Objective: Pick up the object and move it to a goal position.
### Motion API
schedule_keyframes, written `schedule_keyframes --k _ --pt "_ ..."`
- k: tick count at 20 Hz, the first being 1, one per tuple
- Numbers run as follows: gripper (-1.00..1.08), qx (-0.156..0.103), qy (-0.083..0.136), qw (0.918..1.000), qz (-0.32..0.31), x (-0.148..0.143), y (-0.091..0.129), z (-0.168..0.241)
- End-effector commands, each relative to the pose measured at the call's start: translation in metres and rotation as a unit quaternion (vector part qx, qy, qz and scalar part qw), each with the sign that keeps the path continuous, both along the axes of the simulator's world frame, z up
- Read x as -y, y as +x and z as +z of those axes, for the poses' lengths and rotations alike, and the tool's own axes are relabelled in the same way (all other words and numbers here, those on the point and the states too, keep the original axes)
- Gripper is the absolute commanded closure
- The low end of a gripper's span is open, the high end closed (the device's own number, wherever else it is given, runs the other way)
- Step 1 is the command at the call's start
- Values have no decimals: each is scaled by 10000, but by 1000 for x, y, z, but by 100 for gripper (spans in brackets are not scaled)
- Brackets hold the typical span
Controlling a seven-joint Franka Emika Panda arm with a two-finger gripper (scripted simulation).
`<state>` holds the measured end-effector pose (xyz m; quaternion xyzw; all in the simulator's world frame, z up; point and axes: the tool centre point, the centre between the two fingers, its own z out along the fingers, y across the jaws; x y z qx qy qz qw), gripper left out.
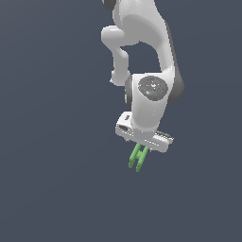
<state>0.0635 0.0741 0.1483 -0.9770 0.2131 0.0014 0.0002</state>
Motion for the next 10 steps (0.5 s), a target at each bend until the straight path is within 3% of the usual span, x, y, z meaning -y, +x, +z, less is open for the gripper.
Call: schedule_keyframes --k 1,10 --pt "-92 6 -3 9999 -150 -4 4 -1" --pt "-92 11 -4 9995 -310 -10 7 -2"
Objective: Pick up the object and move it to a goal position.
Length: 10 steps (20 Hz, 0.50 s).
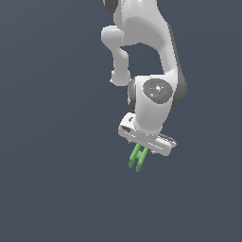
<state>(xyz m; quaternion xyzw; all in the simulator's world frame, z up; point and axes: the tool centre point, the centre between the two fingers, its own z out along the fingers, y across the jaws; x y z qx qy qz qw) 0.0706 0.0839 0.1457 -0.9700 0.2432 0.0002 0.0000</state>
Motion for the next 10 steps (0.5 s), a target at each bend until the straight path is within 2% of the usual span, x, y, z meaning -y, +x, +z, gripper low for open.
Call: schedule_keyframes --k 1,10 --pt "-92 0 0 10000 -2 0 0 0" --pt "-92 1 -1 10000 -16 0 -1 -37"
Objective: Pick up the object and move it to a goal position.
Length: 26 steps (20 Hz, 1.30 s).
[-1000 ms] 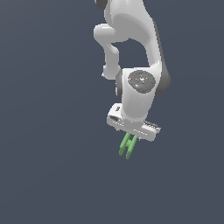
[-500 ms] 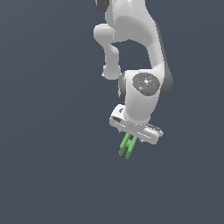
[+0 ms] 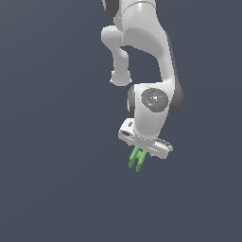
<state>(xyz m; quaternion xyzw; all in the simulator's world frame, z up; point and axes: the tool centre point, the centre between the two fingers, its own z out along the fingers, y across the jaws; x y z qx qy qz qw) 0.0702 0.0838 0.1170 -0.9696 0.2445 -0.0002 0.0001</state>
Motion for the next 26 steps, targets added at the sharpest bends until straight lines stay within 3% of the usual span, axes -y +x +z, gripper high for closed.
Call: schedule_keyframes --k 1,9,10,26 --pt "-92 -3 -1 10000 -6 0 -1 -13" --pt "-92 -2 -1 10000 -9 0 1 -21" --pt "108 -2 -1 10000 -9 0 1 -21" --pt "108 47 19 9999 122 -2 4 -9"
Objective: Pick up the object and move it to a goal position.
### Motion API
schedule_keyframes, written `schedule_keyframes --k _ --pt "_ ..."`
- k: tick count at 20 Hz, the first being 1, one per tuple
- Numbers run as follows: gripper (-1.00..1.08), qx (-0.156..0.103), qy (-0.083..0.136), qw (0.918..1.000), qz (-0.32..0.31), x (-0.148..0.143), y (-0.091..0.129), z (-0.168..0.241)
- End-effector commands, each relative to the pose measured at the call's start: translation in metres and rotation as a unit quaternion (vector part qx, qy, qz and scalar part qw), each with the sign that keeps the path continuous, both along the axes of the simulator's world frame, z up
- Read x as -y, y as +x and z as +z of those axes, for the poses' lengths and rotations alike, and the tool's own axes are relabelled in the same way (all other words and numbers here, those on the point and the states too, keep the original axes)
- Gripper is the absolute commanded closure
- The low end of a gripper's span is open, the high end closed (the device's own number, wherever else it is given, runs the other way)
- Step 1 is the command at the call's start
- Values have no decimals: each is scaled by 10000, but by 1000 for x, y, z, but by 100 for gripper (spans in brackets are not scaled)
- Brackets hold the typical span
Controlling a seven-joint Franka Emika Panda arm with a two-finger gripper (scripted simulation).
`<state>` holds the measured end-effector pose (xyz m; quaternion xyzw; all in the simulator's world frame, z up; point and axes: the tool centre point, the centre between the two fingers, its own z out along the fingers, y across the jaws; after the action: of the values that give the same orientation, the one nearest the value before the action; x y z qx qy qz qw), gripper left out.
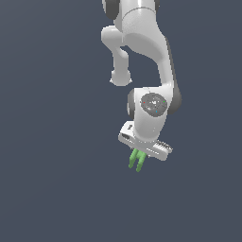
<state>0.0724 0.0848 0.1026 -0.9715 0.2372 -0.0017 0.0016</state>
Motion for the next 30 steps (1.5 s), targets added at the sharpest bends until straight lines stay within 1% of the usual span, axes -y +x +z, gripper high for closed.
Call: schedule_keyframes --k 1,5,9,12,15,18,22,30 --pt "108 48 16 9999 93 -1 3 11" --pt "108 151 56 9993 351 -4 8 37" --pt "108 297 114 9969 715 -9 15 73" --pt "108 432 169 9934 1052 -13 20 108" --pt "108 583 232 9877 1433 -18 24 147" --pt "108 733 298 9803 1812 -22 27 187" --pt "108 927 387 9678 2307 -28 28 239" --pt "108 1288 563 9360 3229 -36 23 338"
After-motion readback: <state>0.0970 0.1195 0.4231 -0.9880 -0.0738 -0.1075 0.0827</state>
